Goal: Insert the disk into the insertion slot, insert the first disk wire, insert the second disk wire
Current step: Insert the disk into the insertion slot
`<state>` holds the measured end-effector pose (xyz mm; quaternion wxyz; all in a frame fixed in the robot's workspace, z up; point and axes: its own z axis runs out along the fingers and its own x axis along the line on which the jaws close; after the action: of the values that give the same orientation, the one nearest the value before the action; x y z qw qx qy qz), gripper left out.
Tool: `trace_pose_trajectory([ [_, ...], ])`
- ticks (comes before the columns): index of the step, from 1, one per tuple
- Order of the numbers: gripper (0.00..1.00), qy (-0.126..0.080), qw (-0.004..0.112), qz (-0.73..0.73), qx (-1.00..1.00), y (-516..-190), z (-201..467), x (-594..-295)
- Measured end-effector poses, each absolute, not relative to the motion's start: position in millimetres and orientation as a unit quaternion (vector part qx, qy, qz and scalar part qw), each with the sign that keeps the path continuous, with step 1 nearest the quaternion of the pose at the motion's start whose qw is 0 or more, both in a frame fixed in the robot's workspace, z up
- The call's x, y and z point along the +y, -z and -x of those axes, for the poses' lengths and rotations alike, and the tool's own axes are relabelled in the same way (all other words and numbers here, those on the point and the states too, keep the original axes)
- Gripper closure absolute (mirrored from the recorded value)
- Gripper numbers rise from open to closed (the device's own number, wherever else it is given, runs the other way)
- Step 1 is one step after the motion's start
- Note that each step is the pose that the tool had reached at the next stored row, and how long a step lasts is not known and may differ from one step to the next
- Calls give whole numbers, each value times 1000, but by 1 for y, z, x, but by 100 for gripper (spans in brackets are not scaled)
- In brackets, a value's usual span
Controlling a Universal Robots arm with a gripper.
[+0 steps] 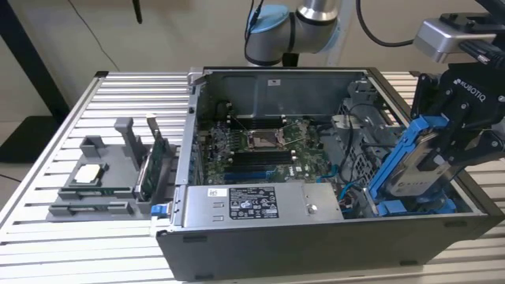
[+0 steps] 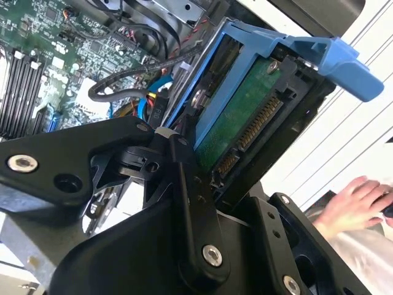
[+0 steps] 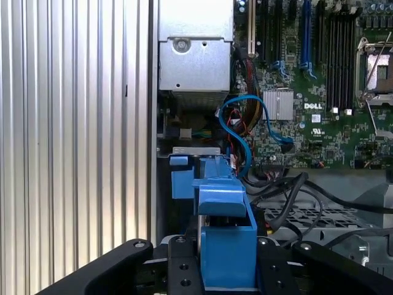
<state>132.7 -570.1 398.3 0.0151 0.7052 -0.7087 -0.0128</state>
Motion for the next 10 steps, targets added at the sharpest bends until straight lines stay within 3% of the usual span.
trace_pose_trajectory([
  [10,67,13,15,-705,-709,-394,-133,-570],
])
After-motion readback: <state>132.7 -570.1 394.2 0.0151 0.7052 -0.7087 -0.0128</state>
